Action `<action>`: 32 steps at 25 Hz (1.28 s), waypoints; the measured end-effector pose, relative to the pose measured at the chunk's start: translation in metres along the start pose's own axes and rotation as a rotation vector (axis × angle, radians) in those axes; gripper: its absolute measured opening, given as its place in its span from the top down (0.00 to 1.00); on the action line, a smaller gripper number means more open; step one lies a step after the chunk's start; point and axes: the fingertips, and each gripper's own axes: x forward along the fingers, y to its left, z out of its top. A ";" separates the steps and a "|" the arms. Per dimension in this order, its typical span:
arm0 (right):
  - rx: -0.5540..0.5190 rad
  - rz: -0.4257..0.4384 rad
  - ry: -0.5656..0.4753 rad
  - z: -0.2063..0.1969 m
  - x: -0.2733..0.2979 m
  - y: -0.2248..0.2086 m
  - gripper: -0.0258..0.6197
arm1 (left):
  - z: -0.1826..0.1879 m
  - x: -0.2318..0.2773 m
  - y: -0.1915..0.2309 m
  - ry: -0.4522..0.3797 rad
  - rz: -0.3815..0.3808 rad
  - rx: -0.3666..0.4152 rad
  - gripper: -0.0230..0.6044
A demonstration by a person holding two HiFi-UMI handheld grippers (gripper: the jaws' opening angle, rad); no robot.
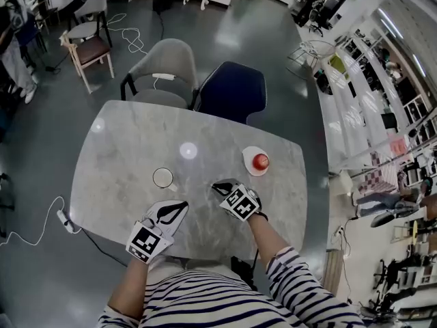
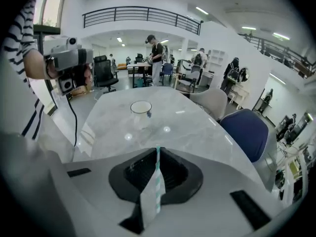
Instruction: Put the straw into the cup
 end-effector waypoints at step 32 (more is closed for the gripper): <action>0.204 0.016 -0.609 0.204 -0.033 -0.004 0.92 | -0.004 -0.041 0.038 -0.026 0.061 -0.019 0.95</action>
